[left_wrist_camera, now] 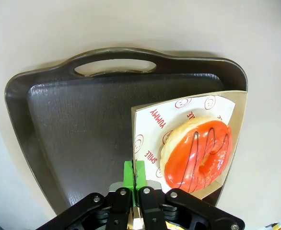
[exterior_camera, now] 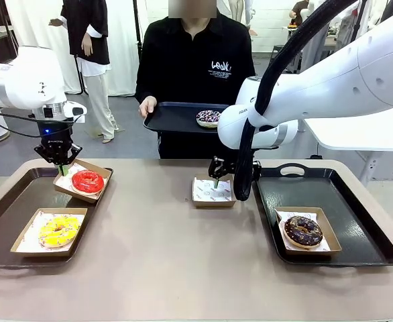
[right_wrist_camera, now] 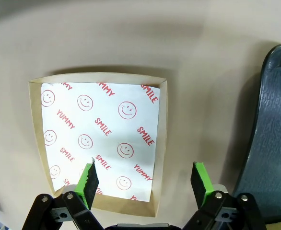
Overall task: Individually package the donuts and arrange them on the tray.
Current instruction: Place the picked Paper togo box on the Handle tray while simultaneously picking up another Paper togo box from the table with the other hand.
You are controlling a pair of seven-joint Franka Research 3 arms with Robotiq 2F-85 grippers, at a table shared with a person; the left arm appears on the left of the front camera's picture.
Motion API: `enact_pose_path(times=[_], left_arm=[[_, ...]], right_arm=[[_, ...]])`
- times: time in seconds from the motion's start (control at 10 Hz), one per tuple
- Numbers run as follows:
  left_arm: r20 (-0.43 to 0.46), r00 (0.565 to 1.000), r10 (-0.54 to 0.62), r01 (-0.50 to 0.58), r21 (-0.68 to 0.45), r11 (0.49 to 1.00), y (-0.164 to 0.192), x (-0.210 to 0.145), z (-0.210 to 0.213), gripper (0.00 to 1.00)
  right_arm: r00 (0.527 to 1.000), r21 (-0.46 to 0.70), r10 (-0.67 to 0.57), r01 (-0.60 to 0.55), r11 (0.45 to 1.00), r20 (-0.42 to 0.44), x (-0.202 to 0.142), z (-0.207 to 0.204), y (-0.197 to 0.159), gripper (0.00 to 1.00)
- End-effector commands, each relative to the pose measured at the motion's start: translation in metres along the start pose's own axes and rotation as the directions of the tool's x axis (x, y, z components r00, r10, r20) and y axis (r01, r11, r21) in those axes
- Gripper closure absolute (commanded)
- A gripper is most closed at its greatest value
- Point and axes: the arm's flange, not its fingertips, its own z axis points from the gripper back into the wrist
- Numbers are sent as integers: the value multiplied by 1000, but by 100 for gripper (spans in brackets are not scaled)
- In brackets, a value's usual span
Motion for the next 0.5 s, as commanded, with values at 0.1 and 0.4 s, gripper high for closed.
enact_pose_path(times=[0.1, 0.4], left_arm=[[28, 1000, 8, -9, 42, 999, -4, -5, -6, 99], [20, 1000, 6, -7, 54, 998, -3, -7, -6, 18]], right_arm=[[1000, -36, -10, 10, 999, 3, 2, -3, 4, 0], [1000, -25, 4, -3, 1000, 4, 3, -2, 4, 69]])
